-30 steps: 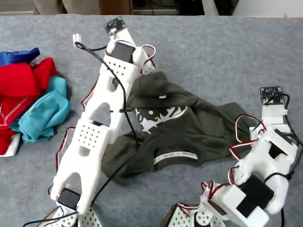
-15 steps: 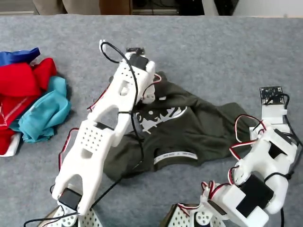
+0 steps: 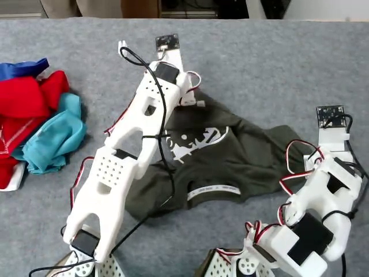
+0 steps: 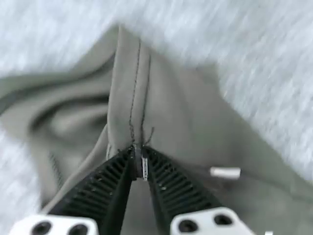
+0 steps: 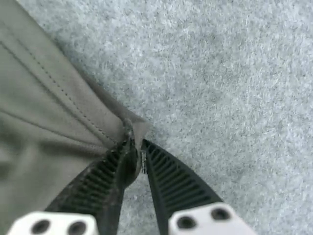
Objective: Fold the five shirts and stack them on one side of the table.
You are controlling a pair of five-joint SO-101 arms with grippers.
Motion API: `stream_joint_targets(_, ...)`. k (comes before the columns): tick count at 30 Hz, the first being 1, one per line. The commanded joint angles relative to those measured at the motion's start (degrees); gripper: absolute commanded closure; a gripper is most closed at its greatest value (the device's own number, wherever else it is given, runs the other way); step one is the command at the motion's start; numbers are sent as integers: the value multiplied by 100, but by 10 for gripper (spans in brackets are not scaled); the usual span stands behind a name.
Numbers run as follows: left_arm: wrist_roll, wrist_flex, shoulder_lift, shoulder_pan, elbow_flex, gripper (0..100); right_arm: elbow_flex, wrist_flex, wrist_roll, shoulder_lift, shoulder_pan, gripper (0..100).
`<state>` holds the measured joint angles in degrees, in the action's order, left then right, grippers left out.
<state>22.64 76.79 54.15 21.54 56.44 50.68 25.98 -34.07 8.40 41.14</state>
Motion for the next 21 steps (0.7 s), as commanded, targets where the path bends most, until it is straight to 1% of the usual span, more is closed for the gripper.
stream_joint_targets(1, -26, -774, 251, -53, 88, 982, 13, -114, -26, 4, -119, 994)
stream_joint_targets(11, -18, -1002, 356, -193, 888, 982, 13, -114, -35, 4, -127, 994)
stream_joint_targets(15, -9, -1240, 356, -185, 879, 982, 13, -114, -35, 4, -127, 994)
stream_joint_targets(18, 343, -1327, 356, -237, 686, 964, 13, -114, -35, 4, -127, 994)
stream_joint_targets(21, 862, -1284, 356, -413, 589, 881, 13, -114, -35, 4, -127, 994)
